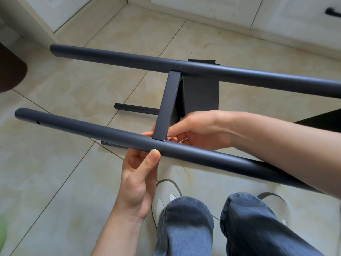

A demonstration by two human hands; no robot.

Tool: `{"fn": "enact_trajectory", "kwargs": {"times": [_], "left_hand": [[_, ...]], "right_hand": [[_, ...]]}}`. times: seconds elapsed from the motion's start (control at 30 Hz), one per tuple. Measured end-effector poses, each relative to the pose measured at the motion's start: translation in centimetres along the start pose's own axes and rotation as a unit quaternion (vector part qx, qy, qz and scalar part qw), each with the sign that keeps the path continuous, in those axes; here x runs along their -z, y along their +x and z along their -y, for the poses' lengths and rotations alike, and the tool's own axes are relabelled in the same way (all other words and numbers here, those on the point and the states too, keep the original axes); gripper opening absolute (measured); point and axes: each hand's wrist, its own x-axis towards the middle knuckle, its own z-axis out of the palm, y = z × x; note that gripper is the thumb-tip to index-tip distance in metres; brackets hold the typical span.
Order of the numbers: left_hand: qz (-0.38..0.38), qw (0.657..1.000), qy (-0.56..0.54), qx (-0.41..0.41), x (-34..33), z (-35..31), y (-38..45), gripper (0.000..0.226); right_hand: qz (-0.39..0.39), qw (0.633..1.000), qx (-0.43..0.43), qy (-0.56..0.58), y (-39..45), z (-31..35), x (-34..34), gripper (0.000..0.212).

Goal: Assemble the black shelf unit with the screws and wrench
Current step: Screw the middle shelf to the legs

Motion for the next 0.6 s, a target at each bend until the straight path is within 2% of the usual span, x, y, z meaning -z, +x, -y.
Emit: {"fn": "enact_trajectory", "kwargs": {"times": [0.2, 0.37, 0.6], "left_hand": [[0.012, 1.000, 0.002, 0.001, 0.05, -0.18, 0.00, 0.044], [0.004, 1.000, 0.005, 0.002, 0.34, -0.04, 0.07, 0.048], [0.015, 1.000, 0.005, -0.007, 0.19, 0.03, 0.21, 0.043]], "right_hand": [[-0.022, 0.999, 0.003, -0.023, 0.26, 0.14, 0.11, 0.040], [0.011, 1.000, 0.005, 0.000, 0.03, -0.20, 0.54, 0.043], [0.003, 1.000, 0.000, -0.017, 0.16, 0.08, 0.26, 0.030]]}}
